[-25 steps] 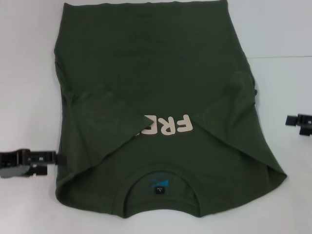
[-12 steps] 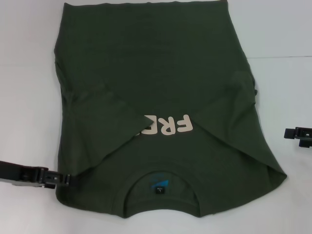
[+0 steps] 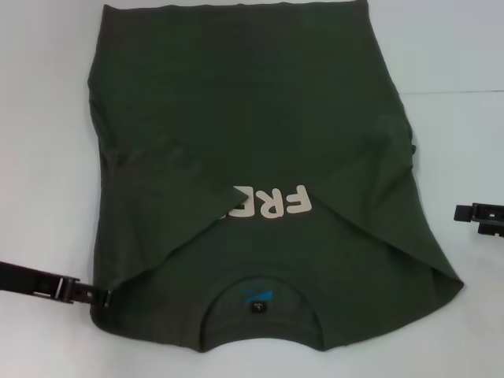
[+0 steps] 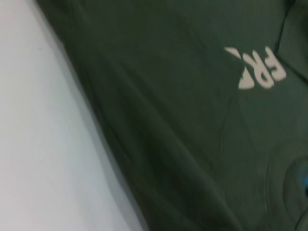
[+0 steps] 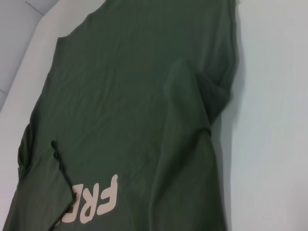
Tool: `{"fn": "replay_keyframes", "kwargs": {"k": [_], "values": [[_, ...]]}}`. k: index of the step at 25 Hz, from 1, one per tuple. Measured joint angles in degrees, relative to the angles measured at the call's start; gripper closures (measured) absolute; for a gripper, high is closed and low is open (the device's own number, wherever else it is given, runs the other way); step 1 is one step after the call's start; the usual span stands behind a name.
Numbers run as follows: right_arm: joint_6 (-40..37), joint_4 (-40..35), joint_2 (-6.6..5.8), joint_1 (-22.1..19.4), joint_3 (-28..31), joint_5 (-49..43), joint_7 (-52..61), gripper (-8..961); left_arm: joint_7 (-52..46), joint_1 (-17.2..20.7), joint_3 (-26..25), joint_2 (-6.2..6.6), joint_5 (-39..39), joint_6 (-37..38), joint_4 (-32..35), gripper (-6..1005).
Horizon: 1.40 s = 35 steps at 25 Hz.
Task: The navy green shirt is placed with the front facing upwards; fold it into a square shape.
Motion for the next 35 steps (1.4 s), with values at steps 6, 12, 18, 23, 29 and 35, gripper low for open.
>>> {"fn": "replay_keyframes", "kwargs": {"k": [6,12,18,23,29,35], "values": [[0.14,-0.01,0.06,0.09,0.70,0.06,-0.30,140,0.69,1.59,3.86,-3.10,2.98,-1.88,6.37,63],[0.10,-0.01,0.20,0.23,0.74,0.09,-0.57,141,0.78,1.58,4.11,-4.21,4.59,-3.04,7.44,63],[0.05,0.00,0.23,0.31,1.19,0.14,-0.86,141,0.84,1.77,4.86,-4.33,4.70,-4.07,7.64,62],[-0.09,0.01,0.24,0.32,2.33,0.16,-0.93,142,0.66,1.45,6.48,-4.31,6.22,-4.42,7.66,76],[-0.16,0.01,0.24,0.33,2.66,0.16,-0.95,143,1.11,1.98,7.87,-5.31,7.15,-4.86,9.30,238],[-0.09,0.01,0.23,0.39,2.67,0.13,-0.95,144,1.04,2.08,6.43,-5.51,6.32,-3.31,10.58,532]]}}
